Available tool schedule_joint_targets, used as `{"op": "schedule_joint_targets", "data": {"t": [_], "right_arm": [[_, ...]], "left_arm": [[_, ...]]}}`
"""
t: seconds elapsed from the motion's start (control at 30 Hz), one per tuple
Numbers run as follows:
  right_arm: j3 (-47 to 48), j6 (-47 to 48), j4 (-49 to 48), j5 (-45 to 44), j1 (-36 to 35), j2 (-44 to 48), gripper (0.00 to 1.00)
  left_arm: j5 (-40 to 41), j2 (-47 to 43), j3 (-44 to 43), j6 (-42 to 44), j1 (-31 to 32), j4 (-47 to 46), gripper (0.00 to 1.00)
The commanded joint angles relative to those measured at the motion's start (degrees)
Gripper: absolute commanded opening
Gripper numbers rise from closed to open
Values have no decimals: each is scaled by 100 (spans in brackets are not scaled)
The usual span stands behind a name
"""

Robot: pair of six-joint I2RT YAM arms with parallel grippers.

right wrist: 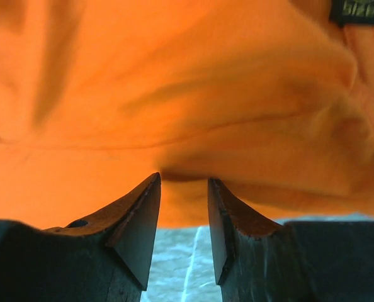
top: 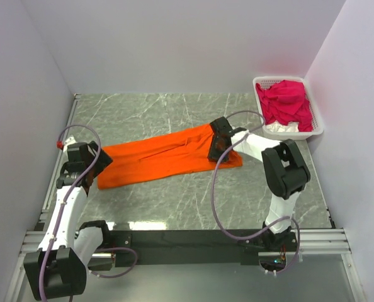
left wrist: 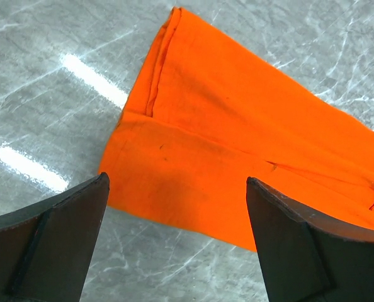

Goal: Fold and stack the t-shirts
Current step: Fold the tshirt

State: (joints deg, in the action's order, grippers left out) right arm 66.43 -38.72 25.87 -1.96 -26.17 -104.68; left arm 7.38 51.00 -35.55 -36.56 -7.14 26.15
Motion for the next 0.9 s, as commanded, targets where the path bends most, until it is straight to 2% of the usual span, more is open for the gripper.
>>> {"op": "schedule_joint_targets", "data": {"t": [0.0, 0.2, 0.3, 0.33, 0.4, 0.5, 0.6, 0.67, 0.7, 0.77, 0.87], "right_arm": [[510, 400, 638, -226, 304, -341, 43], [1923, 866, 1358, -182, 1052, -1299, 43], [3258, 1085, 1859, -340, 1386, -2028, 44], [3984, 1147, 1956, -375, 1457, -2230, 44], [4525, 1305, 1905, -673, 1562, -2670, 43], [5089, 1534, 1589, -386, 1572, -2847, 43], [4565, 1508, 1001, -87, 1431, -2252, 43], [3704, 1482, 493, 107, 1300, -1549, 43], [3249, 1447, 402, 169, 1151, -1346, 43], [2877, 1367, 244, 388, 1010, -906, 43], [2209, 1271, 7, 477, 658, -475, 43]], "left_arm": [[53, -12, -5, 131, 19, -251, 96], [-131, 199, -40, 149, 19, -251, 96], [-263, 357, -75, 122, 80, -260, 96], [-307, 410, -84, 70, 107, -260, 96], [-404, 620, -154, 26, 203, -251, 96], [-351, 1050, -338, -27, 633, -198, 96], [-36, 1542, -610, -36, 924, -67, 95], [-52, 1763, -795, -80, 977, -92, 93], [-61, 1964, -830, -106, 1012, -171, 91], [-44, 2176, -980, -132, 1056, -207, 87], [53, 2607, -1182, -115, 1109, -119, 77]]}}
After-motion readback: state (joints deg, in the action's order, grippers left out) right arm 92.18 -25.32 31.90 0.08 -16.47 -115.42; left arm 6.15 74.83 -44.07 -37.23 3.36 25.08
